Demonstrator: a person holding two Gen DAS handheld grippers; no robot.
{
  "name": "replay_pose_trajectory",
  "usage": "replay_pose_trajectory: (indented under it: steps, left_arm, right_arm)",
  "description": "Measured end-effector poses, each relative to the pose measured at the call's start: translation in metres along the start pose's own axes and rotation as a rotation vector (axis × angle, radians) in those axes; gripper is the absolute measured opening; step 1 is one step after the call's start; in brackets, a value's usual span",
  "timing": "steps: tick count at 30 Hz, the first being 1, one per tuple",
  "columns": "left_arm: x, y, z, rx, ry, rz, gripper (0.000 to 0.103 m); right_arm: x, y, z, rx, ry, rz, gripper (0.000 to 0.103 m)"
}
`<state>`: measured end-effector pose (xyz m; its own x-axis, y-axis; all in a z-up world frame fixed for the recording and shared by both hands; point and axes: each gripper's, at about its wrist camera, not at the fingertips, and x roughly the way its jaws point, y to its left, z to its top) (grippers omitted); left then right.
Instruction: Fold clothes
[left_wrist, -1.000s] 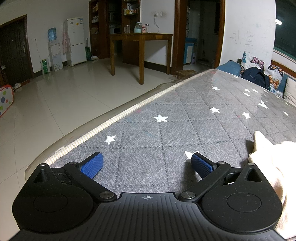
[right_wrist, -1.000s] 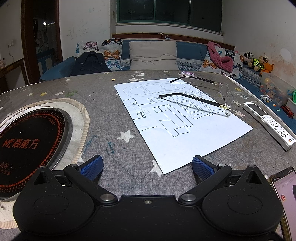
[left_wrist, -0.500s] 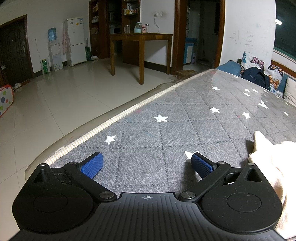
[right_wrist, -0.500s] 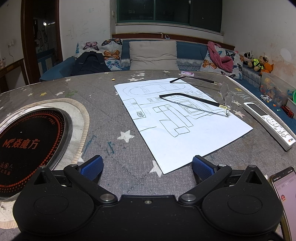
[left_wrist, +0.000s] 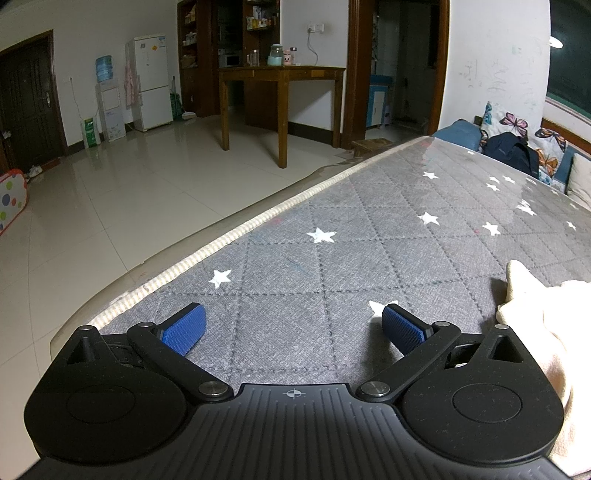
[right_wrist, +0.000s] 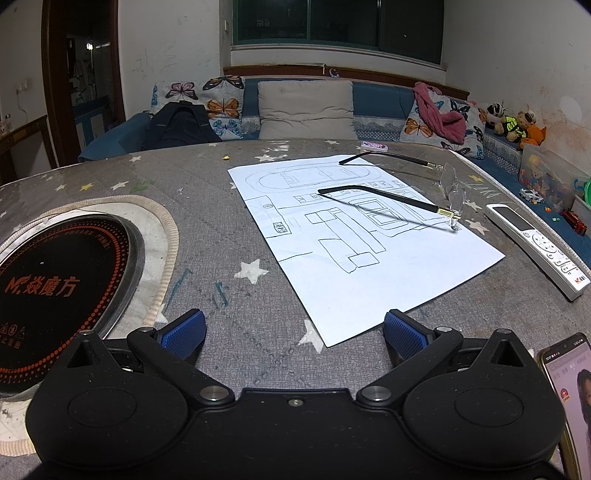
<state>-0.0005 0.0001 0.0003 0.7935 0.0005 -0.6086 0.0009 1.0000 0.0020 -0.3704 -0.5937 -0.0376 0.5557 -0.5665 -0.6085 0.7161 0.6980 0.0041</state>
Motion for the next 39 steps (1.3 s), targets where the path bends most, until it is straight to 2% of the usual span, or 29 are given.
replay_pose_trajectory:
  steps: [10,16,24,39]
  left_arm:
    - [-0.001,0.000,-0.001,0.008,-0.002,0.007,0.102]
    - [-0.001,0.001,-0.003,0.035,-0.007,0.012,0.102]
    - [-0.015,0.011,-0.008,0.019,0.010,0.002,0.102]
    - [-0.045,0.025,-0.023,0.015,-0.012,-0.030,0.102]
  right_arm:
    - [0.001,-0.001,0.006,-0.001,0.003,0.010,0.103]
    - [-0.005,0.007,0.016,-0.027,-0.030,0.034,0.103]
    - [-0.013,0.020,0.019,-0.043,-0.046,0.072,0.103]
    - [-0.028,0.041,0.010,-0.061,-0.044,0.121,0.103]
